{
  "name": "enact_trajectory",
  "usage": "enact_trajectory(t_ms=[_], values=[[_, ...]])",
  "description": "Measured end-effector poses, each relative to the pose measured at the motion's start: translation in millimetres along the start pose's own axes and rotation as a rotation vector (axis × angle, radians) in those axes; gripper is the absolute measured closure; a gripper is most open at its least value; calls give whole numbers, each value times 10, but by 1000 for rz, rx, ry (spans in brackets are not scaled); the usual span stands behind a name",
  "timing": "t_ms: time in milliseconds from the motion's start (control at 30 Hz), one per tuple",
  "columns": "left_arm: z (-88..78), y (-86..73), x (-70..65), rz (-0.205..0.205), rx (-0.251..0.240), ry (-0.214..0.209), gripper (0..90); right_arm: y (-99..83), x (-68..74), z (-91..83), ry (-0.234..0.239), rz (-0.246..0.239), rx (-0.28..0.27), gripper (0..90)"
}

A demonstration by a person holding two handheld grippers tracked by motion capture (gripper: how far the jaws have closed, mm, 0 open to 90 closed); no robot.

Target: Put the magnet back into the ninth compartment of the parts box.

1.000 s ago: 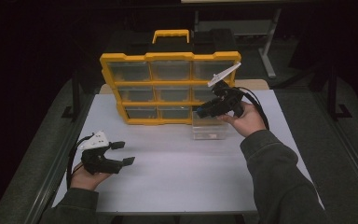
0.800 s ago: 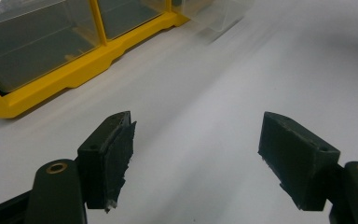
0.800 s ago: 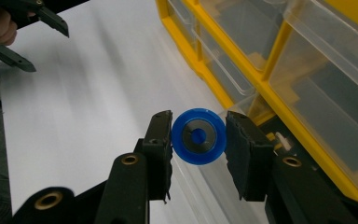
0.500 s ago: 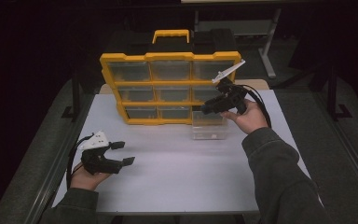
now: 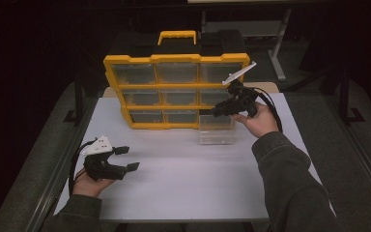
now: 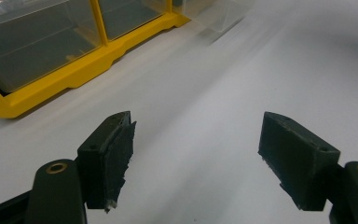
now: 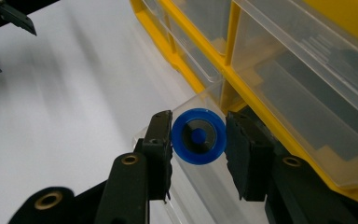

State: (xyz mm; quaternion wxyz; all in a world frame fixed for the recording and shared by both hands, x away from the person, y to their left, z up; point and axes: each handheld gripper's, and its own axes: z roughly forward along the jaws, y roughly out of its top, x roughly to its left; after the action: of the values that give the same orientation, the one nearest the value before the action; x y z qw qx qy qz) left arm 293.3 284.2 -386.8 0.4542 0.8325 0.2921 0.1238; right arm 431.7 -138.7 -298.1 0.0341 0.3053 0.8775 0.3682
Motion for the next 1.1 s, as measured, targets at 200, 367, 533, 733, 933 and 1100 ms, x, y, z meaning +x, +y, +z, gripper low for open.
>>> enact_trajectory(t_ms=[200,367,533,733,933,1100], values=[[-2,0,0,-3,-1,0,255,-21,-6,52,-11,2,14,611],[-3,1,0,-3,-3,1,255,-31,-22,74,-16,-4,20,611],[-3,0,0,-2,-1,1,254,-65,-40,111,-23,7,26,611],[-1,1,7,2,-2,-2,254,-109,-59,148,-26,8,33,610],[5,0,8,4,-1,-3,253,-150,-91,195,-29,6,40,610],[5,0,6,1,0,-3,252,-196,-106,234,-24,20,44,610]])
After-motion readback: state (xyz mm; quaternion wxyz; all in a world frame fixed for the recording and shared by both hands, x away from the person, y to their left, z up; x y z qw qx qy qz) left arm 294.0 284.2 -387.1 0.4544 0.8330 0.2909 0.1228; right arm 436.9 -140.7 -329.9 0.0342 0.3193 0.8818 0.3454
